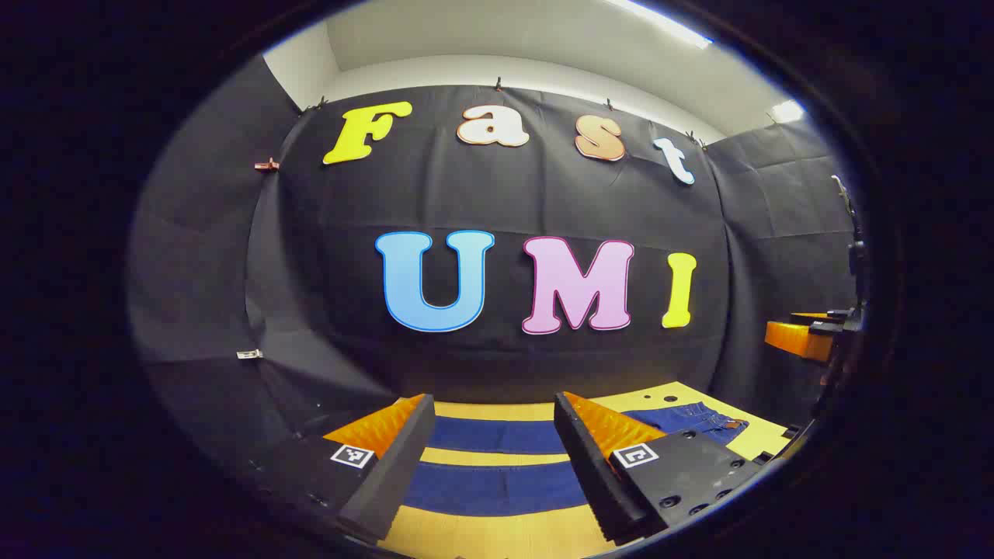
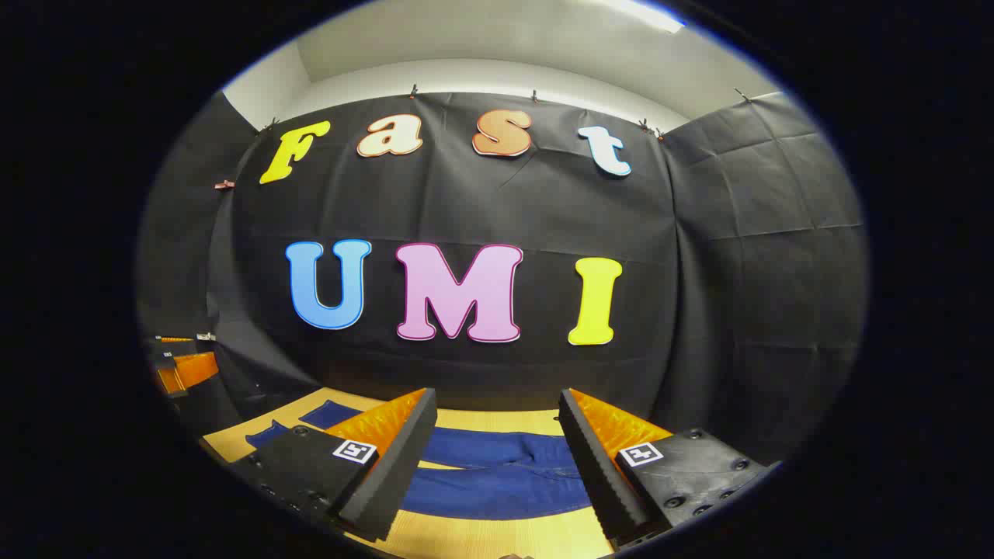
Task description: Grasp the waist and the cuffs of the jeans and fold them to make the two legs overlap; first hold the waist and fold one-third of the jeans toward the cuffs, then hold the cuffs and fold the remaining one-third in the same direction to finish folding.
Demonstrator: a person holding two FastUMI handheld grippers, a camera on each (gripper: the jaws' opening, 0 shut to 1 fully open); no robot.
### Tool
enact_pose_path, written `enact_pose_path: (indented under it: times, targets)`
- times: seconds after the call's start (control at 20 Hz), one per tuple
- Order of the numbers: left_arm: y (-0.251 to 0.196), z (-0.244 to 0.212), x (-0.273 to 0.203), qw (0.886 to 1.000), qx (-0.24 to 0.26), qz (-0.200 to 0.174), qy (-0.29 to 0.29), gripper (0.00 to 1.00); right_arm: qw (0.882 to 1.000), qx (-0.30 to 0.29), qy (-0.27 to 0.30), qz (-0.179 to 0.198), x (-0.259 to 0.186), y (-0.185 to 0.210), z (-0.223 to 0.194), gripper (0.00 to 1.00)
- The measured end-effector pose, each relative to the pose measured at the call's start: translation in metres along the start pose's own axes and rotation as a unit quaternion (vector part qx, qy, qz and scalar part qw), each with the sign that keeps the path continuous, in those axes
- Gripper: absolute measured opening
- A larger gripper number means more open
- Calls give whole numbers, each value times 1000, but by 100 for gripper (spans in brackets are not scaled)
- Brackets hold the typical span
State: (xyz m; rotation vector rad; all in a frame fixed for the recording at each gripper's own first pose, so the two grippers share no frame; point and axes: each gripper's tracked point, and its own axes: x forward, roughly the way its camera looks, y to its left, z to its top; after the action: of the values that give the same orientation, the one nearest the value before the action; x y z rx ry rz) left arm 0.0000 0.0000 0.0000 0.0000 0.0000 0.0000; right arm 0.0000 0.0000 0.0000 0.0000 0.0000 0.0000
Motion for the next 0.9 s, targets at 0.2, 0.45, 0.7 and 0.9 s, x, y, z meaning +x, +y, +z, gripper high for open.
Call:
enact_pose_path:
  times: [0.2,0.45,0.7,0.9]
  targets:
    - [0,-11,-20,1000,-1,-15,11,96,1000,-17,-11,-7,-22,-1,1,97]
    - [15,-28,-24,999,11,6,32,96,999,-33,-6,-8,-29,-8,-12,96]
    - [20,-49,-16,999,-2,10,53,96,1000,-24,-1,-16,-17,-12,-14,97]
    - [56,-63,4,996,57,17,65,97,999,-30,-3,-20,-8,-19,-13,97]
